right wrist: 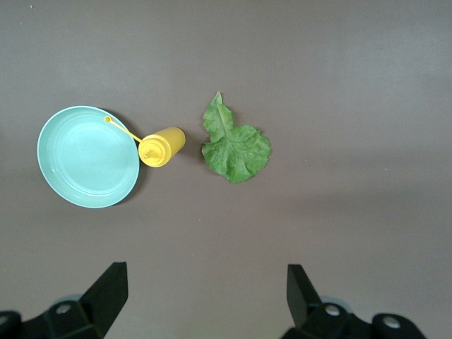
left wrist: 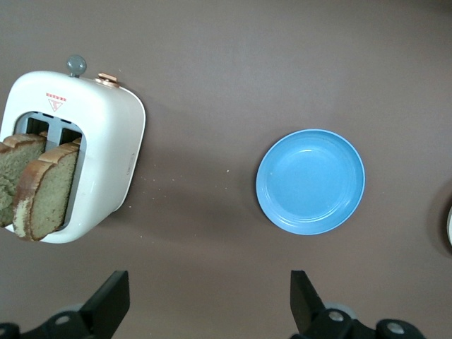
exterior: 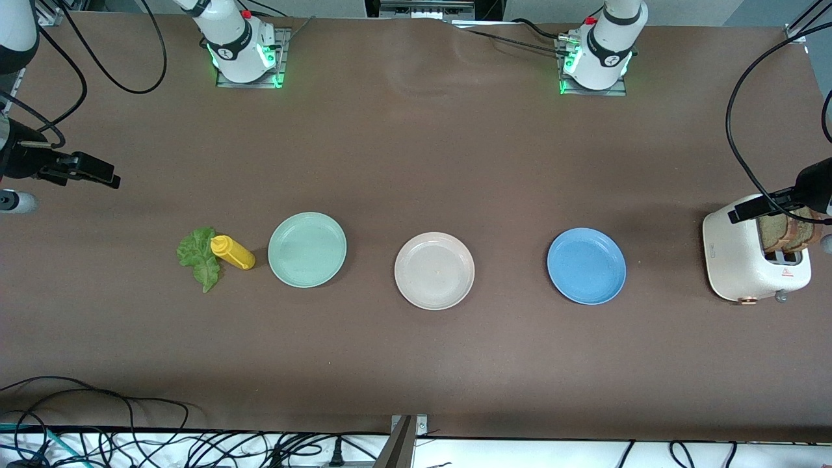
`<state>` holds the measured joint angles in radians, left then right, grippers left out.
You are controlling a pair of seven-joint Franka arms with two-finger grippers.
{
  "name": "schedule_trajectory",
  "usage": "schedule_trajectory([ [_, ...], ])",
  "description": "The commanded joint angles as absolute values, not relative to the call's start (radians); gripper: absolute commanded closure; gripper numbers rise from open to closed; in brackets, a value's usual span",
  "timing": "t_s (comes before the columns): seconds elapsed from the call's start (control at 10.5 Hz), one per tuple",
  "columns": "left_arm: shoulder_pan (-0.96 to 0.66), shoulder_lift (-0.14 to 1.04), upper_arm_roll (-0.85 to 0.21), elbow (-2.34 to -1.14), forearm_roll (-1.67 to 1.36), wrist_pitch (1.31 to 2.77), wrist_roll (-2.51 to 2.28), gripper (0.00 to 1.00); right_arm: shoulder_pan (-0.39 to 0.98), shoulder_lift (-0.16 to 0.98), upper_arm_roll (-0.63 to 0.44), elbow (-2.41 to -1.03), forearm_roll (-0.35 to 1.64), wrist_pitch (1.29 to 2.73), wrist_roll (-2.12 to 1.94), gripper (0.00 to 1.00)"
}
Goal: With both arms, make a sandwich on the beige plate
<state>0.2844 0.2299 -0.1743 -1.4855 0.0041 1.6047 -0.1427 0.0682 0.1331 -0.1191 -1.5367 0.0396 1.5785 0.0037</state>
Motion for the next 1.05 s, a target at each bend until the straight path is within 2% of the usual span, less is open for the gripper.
schedule_trajectory([
  [0.0, 0.288, 0.218, -0.178, -1.496, -0.002, 1.594, -0.123, 0.0, 0.063, 0.103, -0.12, -1.568, 0.06, 1.58, -0.005, 0.0],
  [0.96, 0.29, 0.216, -0.178, -1.497, 0.003, 1.592, -0.107, 0.0, 0.063, 0.103, -0.121, -1.568, 0.06, 1.58, -0.005, 0.0],
])
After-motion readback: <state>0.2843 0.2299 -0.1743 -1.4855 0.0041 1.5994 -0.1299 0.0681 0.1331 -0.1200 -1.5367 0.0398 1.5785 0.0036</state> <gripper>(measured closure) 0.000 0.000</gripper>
